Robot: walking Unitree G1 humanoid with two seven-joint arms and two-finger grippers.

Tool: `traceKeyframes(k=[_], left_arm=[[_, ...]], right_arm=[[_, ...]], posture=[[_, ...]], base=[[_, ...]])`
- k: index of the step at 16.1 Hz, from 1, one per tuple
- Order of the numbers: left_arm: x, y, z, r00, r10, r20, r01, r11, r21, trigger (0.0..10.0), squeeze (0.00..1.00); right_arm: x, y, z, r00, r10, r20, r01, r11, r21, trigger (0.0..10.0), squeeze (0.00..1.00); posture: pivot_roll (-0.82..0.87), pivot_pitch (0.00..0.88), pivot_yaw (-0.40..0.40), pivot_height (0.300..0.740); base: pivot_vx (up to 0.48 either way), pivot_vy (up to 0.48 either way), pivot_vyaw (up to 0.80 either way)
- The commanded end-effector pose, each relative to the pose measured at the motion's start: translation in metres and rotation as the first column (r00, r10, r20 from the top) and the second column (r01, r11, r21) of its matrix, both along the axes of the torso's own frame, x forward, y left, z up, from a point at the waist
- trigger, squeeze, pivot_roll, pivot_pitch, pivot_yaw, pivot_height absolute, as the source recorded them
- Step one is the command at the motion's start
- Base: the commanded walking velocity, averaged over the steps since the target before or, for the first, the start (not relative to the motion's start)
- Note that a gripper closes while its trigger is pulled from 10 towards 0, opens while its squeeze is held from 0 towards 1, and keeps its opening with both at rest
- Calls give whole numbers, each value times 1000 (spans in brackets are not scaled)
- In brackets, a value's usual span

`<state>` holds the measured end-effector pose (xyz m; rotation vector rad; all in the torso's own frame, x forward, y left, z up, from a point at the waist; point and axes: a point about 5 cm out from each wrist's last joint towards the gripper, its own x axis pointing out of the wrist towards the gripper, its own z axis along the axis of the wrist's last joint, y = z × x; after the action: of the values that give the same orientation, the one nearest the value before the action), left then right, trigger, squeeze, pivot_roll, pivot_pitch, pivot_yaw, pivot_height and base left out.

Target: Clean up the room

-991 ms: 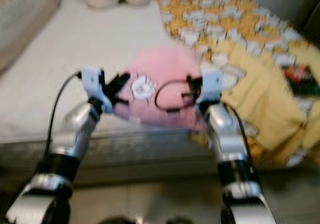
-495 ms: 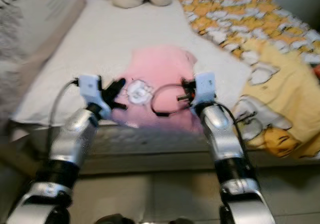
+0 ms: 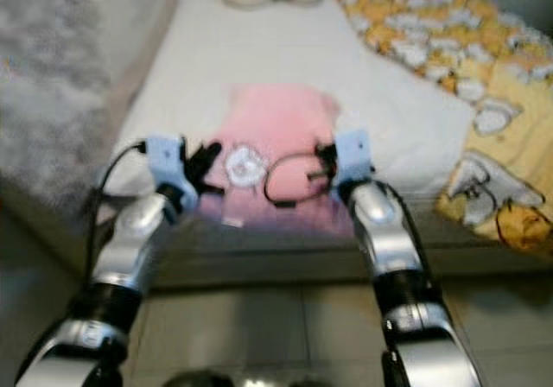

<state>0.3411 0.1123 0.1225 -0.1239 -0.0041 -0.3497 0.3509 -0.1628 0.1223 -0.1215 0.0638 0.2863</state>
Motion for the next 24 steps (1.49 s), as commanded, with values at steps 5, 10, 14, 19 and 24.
traceKeyframes(k=[5, 10, 14, 19, 24], left_arm=[[3, 21, 9, 992, 115, 47, -117, 992, 46, 10000, 0], [1, 15, 9, 995, 84, 59, -87, 996, 36, 10000, 0], [1, 18, 9, 992, 115, 57, -117, 993, 30, 10000, 0], [2, 18, 8, 990, 131, 50, -132, 991, 21, 10000, 0], [3, 18, 10, 988, 144, 51, -145, 989, 13, 10000, 0]], right_arm=[[2, -26, 8, 993, -111, 51, 111, 994, -8, 10000, 0], [4, -31, 6, 988, -149, 41, 150, 988, -24, 10000, 0], [4, -31, 7, 988, -144, 51, 145, 989, -16, 10000, 0], [4, -31, 10, 986, -151, 78, 153, 988, -18, 10000, 0], [5, -29, 9, 985, -153, 74, 154, 988, -7, 10000, 0]], posture=[[-27, 0, -6, 740], [-28, 0, -9, 740], [-31, 0, -7, 740], [-33, 0, -6, 740], [-28, 0, -7, 740]], base=[[0, 0, 504], [49, 0, 166], [474, 0, 0], [480, 0, 370], [480, 0, 211]])
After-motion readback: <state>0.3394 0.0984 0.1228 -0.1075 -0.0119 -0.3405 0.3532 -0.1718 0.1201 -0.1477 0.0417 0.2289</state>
